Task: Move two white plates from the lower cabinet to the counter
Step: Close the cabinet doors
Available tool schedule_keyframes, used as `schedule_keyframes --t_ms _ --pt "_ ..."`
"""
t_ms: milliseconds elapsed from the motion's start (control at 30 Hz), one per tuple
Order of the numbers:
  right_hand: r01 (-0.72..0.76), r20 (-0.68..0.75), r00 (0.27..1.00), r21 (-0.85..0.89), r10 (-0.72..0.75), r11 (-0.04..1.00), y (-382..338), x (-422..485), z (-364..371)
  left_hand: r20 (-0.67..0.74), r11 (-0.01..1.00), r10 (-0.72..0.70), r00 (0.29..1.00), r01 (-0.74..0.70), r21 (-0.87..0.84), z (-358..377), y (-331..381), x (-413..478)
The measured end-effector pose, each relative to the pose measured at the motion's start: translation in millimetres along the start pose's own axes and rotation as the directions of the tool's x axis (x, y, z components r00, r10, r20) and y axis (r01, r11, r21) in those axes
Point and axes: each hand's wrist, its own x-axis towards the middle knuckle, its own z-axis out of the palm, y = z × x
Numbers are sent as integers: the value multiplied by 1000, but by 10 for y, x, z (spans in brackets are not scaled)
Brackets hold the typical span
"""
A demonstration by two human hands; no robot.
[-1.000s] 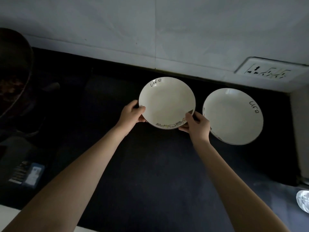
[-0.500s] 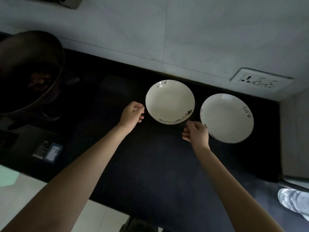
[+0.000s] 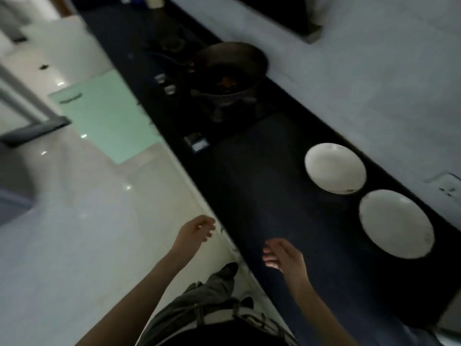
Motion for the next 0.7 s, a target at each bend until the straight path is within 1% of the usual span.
schedule_keyframes --t_ms 67,133,233,367,467,500,633,700 --pt "-58 107 992 -117 71 991 233 -16 224 -138 994 -102 985 96 -50 -311 -463 -355" --pt "-75 189 974 -251 125 965 423 -28 474 -271 979 -191 943 162 -126 -565 -882 -745" --pt "-63 261 949 -391 176 918 608 -64 915 -411 945 -308 858 226 -237 -850 -1424 -1343" --pt "16 355 919 -471 173 882 705 -72 1619 -528 878 -447 722 240 -414 -1164 -2065 -1995" --pt "63 412 892 -523 187 850 774 -65 2189 -568 812 -552 610 238 -533 -1369 -2480 -2340" --pt "72 422 886 -536 193 841 811 -52 2384 -567 789 -582 583 238 -566 -1442 -2609 -2418" --pt "90 423 880 -594 216 799 1006 38 3181 -530 708 -676 512 252 -659 -1877 -2983 -2530" --pt "85 406 886 -615 223 784 1077 91 3577 -519 682 -701 489 249 -688 -2197 -3094 -2496"
